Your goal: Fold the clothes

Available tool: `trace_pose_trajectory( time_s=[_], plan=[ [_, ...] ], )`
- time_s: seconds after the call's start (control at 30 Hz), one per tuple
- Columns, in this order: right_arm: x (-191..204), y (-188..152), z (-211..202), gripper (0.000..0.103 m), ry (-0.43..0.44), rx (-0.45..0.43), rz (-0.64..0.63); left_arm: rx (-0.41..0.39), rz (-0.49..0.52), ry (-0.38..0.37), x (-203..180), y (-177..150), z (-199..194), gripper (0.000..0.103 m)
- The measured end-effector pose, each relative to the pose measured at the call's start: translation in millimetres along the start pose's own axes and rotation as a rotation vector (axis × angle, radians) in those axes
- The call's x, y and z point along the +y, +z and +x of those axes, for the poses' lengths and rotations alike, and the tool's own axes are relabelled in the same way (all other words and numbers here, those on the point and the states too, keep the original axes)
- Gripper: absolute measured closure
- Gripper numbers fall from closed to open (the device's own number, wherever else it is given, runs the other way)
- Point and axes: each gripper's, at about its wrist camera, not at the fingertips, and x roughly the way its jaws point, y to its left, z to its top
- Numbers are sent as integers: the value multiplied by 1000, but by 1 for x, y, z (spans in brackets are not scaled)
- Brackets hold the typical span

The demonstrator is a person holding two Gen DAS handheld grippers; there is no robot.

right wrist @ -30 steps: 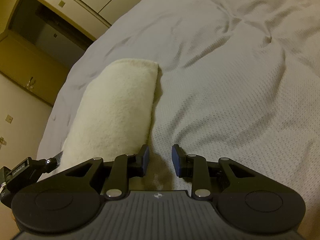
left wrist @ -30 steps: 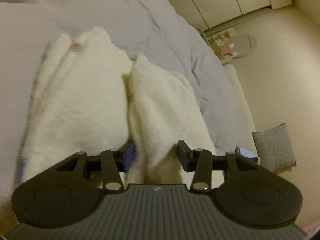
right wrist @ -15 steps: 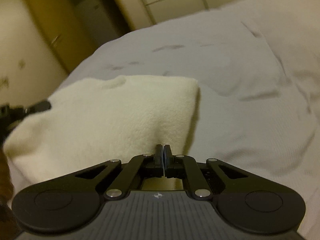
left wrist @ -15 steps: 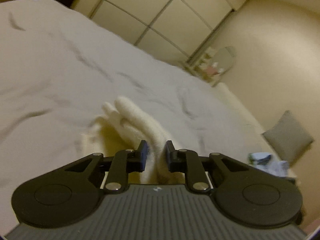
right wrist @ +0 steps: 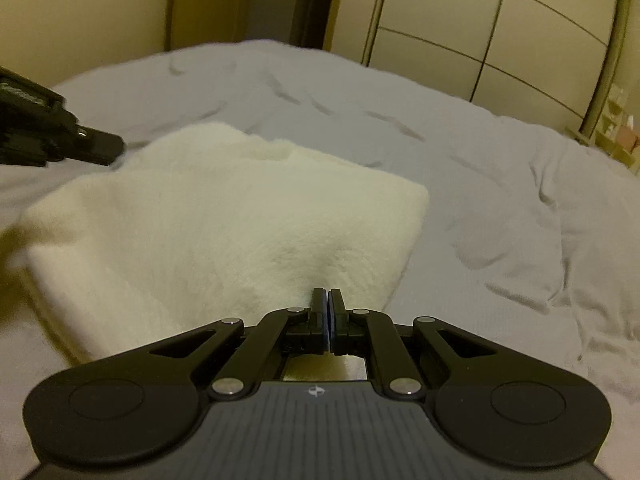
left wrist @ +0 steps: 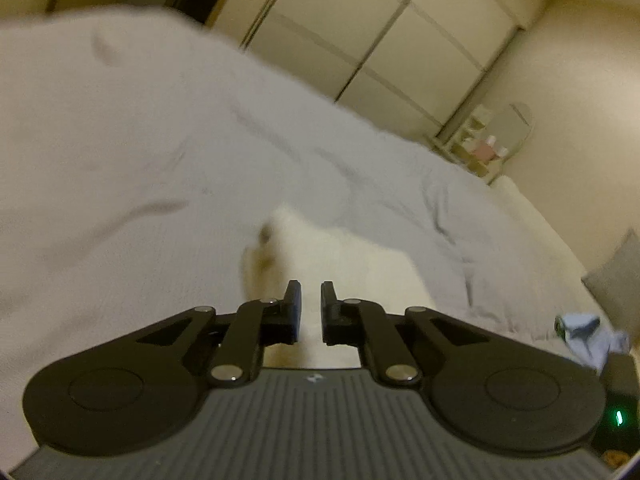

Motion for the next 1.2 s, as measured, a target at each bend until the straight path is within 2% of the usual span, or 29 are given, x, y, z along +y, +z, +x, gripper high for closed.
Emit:
trace_pose_trajectory(
  time_s=[0.07, 0.17, 0.27, 0.3, 0.37, 0.4, 0.53, 0.63, 0.77, 0.87, 0.97, 1.1, 1.2],
  plan=[
    [-18, -2, -5, 93, 64, -19, 125, -10, 79, 4, -19, 2, -8, 97],
    [-64, -11, -11, 92, 229, -44, 485, 27, 181, 25, -42, 0, -1, 97],
    [-95, -29, -21, 87, 297, -84, 769, 113, 237, 97, -47, -9, 21, 97],
    [-100, -33, -23, 86, 312, -90, 815, 115, 271, 116, -48, -15, 24, 96],
    [-89, -33, -22, 82, 319, -82, 746, 116, 340, 154, -49, -27, 30, 92],
    [-84, -34, -22, 78, 323, -78, 712, 117, 342, 162, -47, -32, 29, 91],
    [-64, -36, -21, 78, 336, -62, 576, 117, 328, 188, -42, -41, 30, 88],
    [-37, -26, -25, 78, 274, -65, 339, 116, 315, 207, -41, -47, 31, 88],
    [-35, -24, -31, 79, 221, -68, 313, 114, 297, 232, -39, -54, 32, 87],
    [-34, -23, -38, 68, 183, -74, 306, 105, 307, 301, -63, -50, 22, 88],
    [-38, -27, -66, 68, 163, -108, 366, 95, 318, 371, -87, -46, 12, 88],
    [-35, -36, -88, 68, 166, -141, 369, 99, 339, 390, -104, -55, -1, 88],
    [-31, -42, -79, 71, 193, -81, 349, 147, 349, 434, -102, -65, 10, 88]
  ],
)
